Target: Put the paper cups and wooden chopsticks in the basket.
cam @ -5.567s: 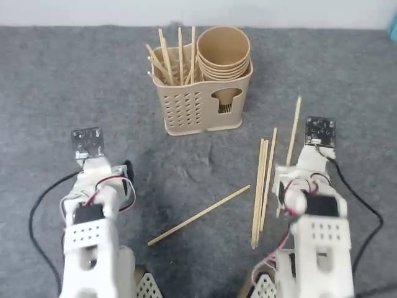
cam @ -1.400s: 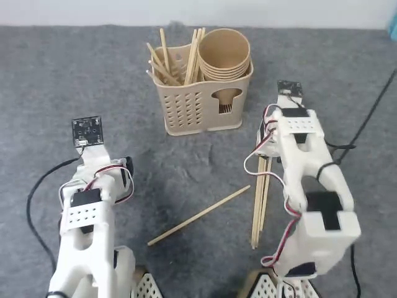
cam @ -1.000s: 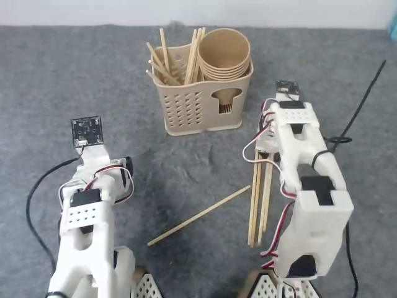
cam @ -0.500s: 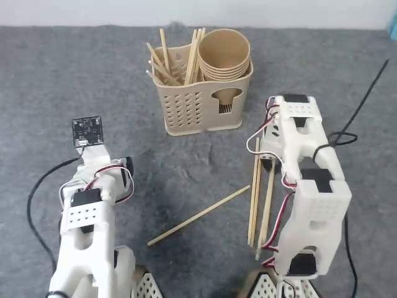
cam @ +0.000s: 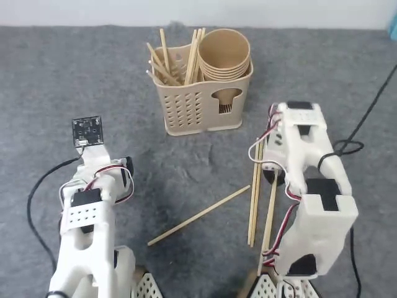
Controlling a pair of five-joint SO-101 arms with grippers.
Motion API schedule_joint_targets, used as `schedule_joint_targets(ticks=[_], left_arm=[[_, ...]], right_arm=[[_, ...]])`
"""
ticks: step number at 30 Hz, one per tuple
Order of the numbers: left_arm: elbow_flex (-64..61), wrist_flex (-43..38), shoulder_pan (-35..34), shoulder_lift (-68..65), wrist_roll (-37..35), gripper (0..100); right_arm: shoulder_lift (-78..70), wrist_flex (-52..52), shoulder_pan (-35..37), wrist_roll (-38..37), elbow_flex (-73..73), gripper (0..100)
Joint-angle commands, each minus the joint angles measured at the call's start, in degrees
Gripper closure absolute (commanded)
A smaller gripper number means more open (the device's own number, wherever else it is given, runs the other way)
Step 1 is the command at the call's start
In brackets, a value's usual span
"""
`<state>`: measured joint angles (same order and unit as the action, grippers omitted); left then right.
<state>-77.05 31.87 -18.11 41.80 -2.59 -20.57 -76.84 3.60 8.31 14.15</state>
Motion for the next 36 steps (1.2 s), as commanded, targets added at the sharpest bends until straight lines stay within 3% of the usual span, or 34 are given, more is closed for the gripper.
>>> schedule_joint_targets(ticks=[1, 7, 13, 16, 19, 22, 27, 36], left_arm=[[0.48, -1.05, 0.62, 1.67, 0.7, 80], [3.65, 6.24, 3.96, 1.23, 8.62, 80], [14.9, 22.15, 6.86, 1.58, 12.84, 80], [20.79, 35.6, 13.8, 1.23, 15.74, 80], [21.32, 44.04, 25.67, 1.23, 21.98, 80], [20.0, 42.37, 33.14, 1.23, 24.26, 80], [15.87, 33.23, 39.47, 1.14, 27.34, 80], [8.57, 21.19, 48.0, -1.23, 24.7, 80]], right_arm=[[7.08, 8.57, -1.98, 1.05, 4.31, 99.0], [15.78, 16.31, -3.3, 1.32, 13.27, 99.1], [20.26, 20.62, -3.03, 1.32, 18.46, 99.1], [20.26, 20.7, -3.03, 1.32, 18.46, 99.1], [20.26, 20.7, -3.03, 1.32, 18.46, 99.1], [20.26, 20.7, -3.03, 1.32, 18.46, 99.1], [20.26, 20.7, -3.3, 1.32, 18.46, 99.1], [20.26, 20.7, -3.21, 1.32, 18.46, 99.1]])
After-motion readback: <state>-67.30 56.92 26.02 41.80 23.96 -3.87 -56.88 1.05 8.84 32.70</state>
